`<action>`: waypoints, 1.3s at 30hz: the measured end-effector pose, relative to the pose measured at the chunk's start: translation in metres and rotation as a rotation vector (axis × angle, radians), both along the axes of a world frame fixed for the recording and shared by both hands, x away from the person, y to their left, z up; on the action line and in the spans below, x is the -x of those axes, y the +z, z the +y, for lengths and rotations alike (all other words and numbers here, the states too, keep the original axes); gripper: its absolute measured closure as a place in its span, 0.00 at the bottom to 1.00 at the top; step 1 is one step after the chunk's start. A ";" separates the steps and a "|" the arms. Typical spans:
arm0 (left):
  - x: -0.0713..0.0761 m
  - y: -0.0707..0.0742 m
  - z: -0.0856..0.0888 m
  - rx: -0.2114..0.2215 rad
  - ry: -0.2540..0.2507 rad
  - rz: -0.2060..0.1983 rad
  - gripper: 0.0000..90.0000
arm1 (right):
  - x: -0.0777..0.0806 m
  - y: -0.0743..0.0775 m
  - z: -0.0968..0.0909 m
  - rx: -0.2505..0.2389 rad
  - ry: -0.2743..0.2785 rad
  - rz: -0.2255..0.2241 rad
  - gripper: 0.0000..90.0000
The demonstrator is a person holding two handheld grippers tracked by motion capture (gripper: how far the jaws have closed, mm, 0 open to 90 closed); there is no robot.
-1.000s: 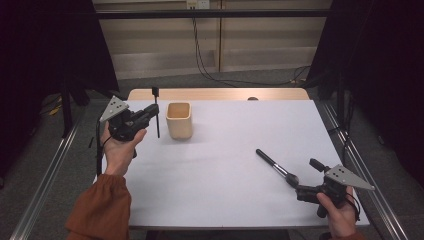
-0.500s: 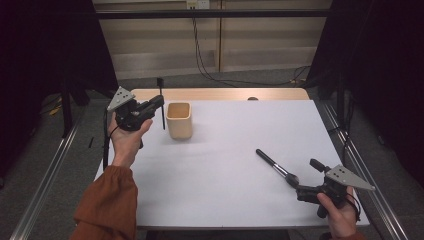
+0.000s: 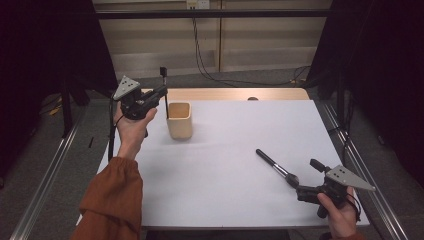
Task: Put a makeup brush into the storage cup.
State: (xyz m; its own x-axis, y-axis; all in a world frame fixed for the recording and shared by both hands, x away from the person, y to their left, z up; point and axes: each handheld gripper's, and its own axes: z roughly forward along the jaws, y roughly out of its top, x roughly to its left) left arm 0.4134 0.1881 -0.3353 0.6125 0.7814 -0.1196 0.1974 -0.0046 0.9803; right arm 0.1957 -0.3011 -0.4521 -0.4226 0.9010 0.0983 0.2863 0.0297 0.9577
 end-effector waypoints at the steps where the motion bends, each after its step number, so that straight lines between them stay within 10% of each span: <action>1: -0.001 0.000 -0.001 0.003 0.004 0.000 0.96 | 0.000 0.000 0.000 0.001 0.001 0.001 0.00; 39: -0.030 -0.016 -0.020 -0.065 0.018 0.043 0.96 | 0.001 0.000 0.000 -0.001 0.004 0.004 0.00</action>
State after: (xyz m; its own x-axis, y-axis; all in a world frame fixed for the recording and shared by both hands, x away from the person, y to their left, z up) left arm 0.4434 0.1677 -0.3514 0.5934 0.7994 -0.0939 0.2396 -0.0640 0.9688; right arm 0.1946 -0.3008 -0.4523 -0.4261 0.8991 0.1007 0.2900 0.0303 0.9566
